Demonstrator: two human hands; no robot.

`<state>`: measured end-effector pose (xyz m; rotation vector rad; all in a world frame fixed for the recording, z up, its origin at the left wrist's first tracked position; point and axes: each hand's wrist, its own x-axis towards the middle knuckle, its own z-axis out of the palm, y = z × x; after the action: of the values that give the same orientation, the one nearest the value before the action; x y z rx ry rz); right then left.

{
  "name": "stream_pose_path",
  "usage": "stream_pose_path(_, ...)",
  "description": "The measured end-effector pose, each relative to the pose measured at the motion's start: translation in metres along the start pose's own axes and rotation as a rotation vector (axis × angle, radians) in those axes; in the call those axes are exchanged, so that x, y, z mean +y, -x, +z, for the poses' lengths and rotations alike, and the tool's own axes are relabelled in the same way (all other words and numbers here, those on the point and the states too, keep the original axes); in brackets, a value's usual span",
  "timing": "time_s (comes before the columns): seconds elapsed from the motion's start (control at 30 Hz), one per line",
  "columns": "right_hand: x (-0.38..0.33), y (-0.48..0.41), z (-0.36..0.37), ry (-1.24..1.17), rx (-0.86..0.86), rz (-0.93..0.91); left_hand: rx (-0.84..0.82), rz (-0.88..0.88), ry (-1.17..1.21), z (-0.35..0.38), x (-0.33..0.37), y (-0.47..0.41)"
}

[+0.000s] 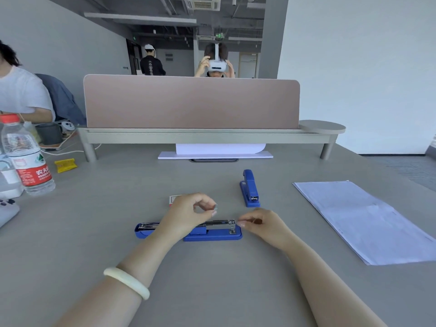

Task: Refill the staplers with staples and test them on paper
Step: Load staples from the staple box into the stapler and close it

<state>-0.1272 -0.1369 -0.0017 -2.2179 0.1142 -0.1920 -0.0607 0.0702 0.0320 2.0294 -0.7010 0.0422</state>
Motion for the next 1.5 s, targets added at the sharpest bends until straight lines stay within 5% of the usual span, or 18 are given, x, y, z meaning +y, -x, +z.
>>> stream_pose_path(0.37, 0.004, -0.002, 0.004, 0.034, -0.074, -0.066, -0.092, 0.122, -0.284, 0.023, 0.005, -0.004)
stream_pose_path(1.5, 0.012, -0.011, 0.004, 0.032, -0.116, -0.082, -0.167, 0.124, -0.206, 0.024, -0.007, -0.005)
